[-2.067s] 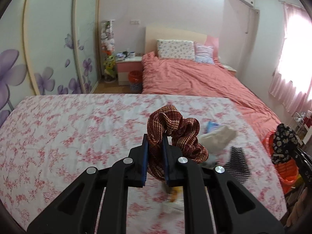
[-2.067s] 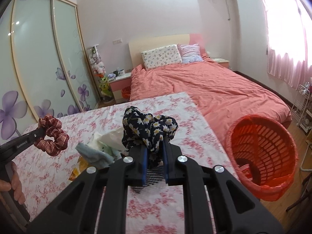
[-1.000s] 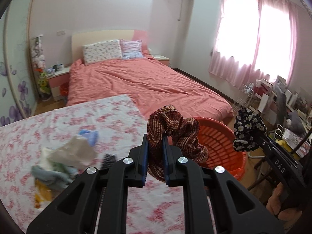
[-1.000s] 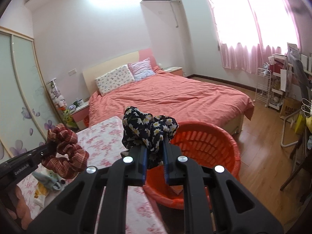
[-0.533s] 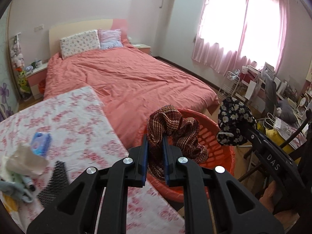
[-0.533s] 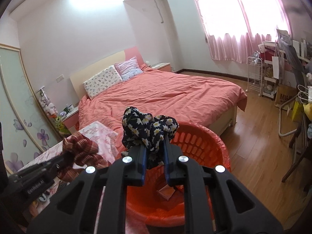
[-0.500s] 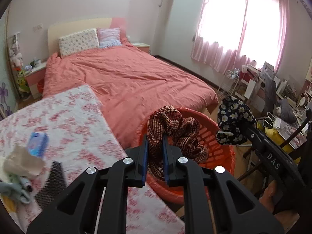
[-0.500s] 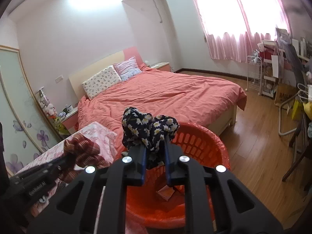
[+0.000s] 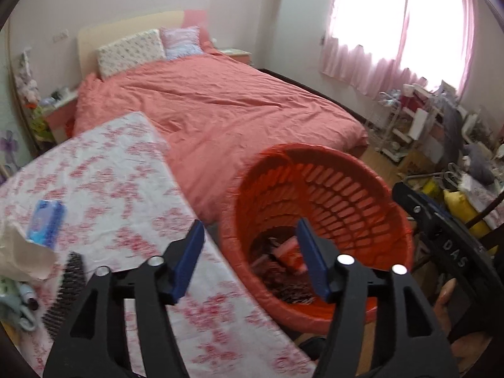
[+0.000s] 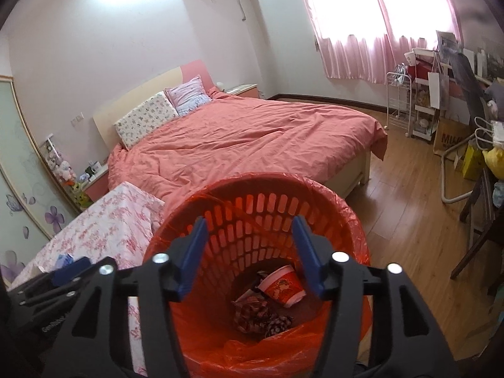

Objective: Collect trash
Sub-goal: 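Grasp the yellow snack bag with left tool while right tool grasps the black mesh pad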

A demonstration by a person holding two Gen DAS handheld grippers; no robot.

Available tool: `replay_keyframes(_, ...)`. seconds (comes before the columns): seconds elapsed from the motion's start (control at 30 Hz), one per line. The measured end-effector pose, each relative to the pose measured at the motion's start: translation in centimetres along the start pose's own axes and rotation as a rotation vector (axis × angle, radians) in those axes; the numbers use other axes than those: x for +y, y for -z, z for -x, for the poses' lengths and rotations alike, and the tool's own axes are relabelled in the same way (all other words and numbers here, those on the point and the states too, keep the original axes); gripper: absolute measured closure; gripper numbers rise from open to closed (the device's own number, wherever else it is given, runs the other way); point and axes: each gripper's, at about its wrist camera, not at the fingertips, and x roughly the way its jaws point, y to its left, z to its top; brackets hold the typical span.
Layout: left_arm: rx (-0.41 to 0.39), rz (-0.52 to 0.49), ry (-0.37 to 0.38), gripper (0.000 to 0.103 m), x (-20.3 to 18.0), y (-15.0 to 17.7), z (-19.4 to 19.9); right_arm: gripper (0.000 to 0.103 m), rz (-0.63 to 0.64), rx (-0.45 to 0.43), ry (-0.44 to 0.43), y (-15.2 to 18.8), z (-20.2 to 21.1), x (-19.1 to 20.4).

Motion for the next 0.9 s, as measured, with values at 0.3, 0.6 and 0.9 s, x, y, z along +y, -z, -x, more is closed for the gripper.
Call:
replay_keyframes(0.3, -0.035, -0.006, -0.119, 0.031, 3.8, 2.4, 3.3, 0.032, 0.090, -0.017, -0.007, 0.7, 2.0, 3.0)
replay_keyframes(0.6, -0.073, 0.092, -0.240, 0.031, 10.5, 5.1, 8.5, 0.030, 0.189, 0.017, -0.070, 2.6, 3.8, 8.4)
replay_keyframes(0.9, -0.096, 0.254, -0.391, 0.031, 19.1, 9.3, 13.9, 0.031, 0.328, 0.131, -0.203, 7.2, 3.6, 17.7)
